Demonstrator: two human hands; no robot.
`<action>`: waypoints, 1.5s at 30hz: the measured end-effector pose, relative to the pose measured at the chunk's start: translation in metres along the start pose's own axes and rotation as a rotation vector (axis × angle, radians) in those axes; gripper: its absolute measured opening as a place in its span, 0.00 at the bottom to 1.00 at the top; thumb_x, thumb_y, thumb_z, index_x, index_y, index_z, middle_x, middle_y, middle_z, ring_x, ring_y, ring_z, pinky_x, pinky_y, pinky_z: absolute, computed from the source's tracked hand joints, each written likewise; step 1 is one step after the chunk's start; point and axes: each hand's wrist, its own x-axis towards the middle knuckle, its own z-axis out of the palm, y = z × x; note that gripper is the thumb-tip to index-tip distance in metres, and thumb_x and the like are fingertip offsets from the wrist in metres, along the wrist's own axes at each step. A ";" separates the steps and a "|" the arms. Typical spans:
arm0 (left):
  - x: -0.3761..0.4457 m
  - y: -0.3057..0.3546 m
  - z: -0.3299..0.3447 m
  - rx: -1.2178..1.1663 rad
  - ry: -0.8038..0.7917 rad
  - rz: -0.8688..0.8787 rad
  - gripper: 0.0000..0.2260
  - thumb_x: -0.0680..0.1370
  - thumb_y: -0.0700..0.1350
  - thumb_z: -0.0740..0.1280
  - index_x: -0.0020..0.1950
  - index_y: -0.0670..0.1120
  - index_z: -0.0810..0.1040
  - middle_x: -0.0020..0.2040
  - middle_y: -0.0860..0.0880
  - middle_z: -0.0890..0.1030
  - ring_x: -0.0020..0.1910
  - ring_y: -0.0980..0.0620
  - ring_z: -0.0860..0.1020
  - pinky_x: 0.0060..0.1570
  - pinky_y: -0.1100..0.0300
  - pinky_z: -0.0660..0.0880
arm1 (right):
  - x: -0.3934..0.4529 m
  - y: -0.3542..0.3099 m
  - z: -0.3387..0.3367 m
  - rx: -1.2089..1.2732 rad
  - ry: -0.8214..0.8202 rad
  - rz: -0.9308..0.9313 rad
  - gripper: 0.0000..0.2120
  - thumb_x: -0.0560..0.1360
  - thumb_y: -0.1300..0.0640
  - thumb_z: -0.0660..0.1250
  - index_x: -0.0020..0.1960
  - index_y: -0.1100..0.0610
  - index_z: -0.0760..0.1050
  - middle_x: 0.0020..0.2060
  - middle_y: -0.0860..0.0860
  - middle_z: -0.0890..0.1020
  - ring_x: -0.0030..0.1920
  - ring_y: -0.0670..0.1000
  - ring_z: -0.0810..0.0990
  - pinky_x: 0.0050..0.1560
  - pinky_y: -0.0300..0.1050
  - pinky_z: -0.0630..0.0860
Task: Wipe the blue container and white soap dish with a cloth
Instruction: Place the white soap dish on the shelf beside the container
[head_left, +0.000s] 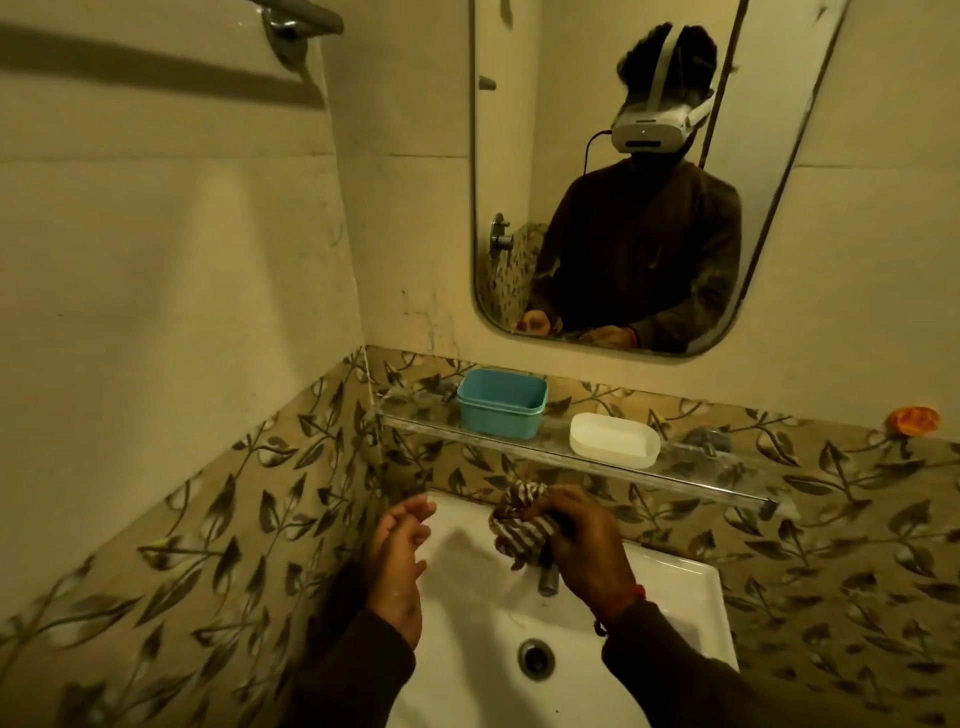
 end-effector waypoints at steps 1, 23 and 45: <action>-0.001 -0.004 -0.004 0.047 -0.031 -0.035 0.10 0.82 0.44 0.61 0.56 0.54 0.81 0.60 0.50 0.82 0.59 0.48 0.77 0.54 0.48 0.71 | 0.002 0.001 0.002 -0.021 0.010 -0.005 0.14 0.71 0.73 0.67 0.46 0.56 0.81 0.50 0.48 0.78 0.51 0.42 0.76 0.47 0.24 0.72; 0.061 -0.050 0.008 -0.043 -0.228 -0.126 0.19 0.74 0.60 0.69 0.61 0.54 0.82 0.55 0.49 0.87 0.54 0.48 0.85 0.48 0.51 0.81 | 0.031 0.029 0.075 0.671 -0.174 0.549 0.17 0.71 0.47 0.72 0.59 0.45 0.78 0.53 0.51 0.84 0.53 0.54 0.82 0.51 0.57 0.81; 0.129 -0.035 -0.007 0.165 -0.200 -0.126 0.08 0.80 0.50 0.69 0.53 0.48 0.84 0.52 0.44 0.87 0.49 0.49 0.85 0.43 0.56 0.82 | 0.047 0.062 0.136 0.202 -0.146 0.216 0.01 0.74 0.55 0.69 0.44 0.49 0.78 0.66 0.48 0.69 0.67 0.48 0.65 0.65 0.50 0.65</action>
